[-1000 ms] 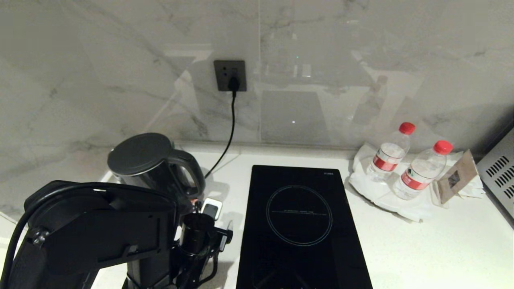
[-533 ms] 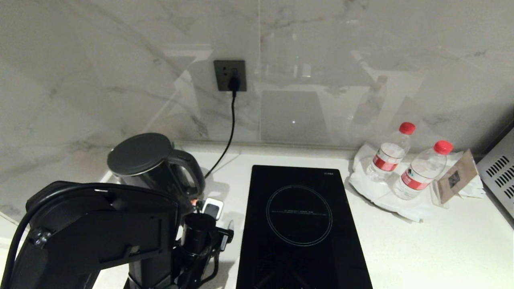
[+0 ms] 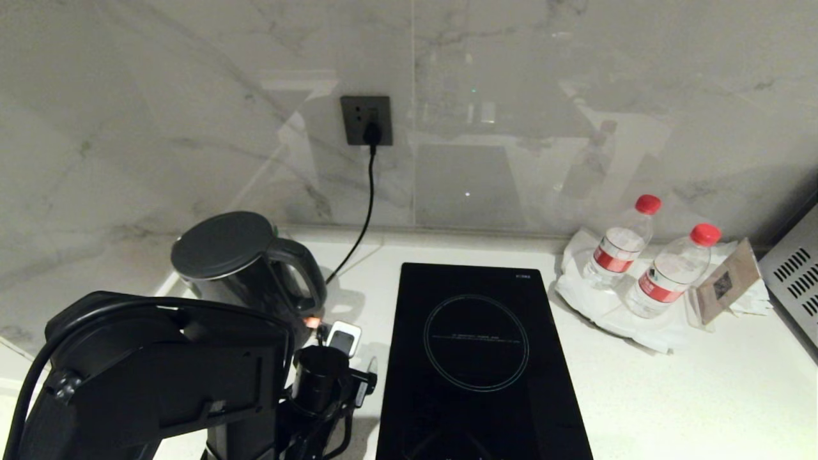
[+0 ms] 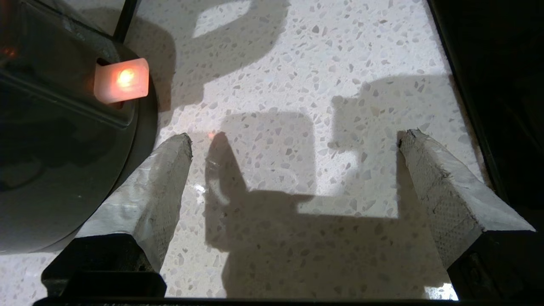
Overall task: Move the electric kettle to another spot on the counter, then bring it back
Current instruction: Finish boiling water
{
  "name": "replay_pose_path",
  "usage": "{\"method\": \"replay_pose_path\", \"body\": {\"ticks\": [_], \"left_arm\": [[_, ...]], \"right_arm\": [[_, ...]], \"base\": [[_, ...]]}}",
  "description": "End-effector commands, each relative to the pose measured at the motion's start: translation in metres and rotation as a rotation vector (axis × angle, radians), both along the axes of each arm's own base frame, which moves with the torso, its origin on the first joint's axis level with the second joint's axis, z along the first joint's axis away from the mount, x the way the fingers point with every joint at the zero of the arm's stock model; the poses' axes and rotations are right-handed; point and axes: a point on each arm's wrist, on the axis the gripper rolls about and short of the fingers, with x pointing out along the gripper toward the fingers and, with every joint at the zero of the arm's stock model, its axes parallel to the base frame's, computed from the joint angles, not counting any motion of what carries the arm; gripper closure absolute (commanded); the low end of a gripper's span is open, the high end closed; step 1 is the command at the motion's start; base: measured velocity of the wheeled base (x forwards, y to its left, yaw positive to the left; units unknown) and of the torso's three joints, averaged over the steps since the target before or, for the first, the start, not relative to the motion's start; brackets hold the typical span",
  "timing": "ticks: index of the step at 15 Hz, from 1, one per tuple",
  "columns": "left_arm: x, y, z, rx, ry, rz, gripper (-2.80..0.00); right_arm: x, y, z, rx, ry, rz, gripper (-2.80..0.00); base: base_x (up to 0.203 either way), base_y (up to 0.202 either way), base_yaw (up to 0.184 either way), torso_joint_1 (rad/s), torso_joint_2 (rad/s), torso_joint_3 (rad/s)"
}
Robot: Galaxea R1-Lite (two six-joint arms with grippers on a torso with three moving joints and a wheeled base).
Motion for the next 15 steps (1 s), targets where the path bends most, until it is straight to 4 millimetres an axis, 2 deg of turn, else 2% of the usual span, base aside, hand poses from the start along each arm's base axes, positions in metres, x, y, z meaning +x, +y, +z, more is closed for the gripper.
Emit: {"method": "replay_pose_path", "body": {"ticks": [1,8,15], "left_arm": [[0.004,-0.003,0.001,-0.011,-0.018,0.005,-2.8],[0.016,-0.007,0.0,-0.022,-0.045,0.021,-2.8],[0.027,0.001,0.001,-0.013,-0.064,0.086,-2.8]], "right_arm": [[0.0,0.0,0.0,0.0,0.002,0.0,0.0],[0.0,0.0,0.0,0.0,0.001,0.0,0.0],[0.0,0.0,0.0,0.0,0.001,0.0,0.0]], "base": [[0.0,0.0,0.0,0.0,0.0,0.0],[0.0,0.0,0.0,0.0,0.0,0.0],[0.0,0.0,0.0,0.0,0.0,0.0]]}}
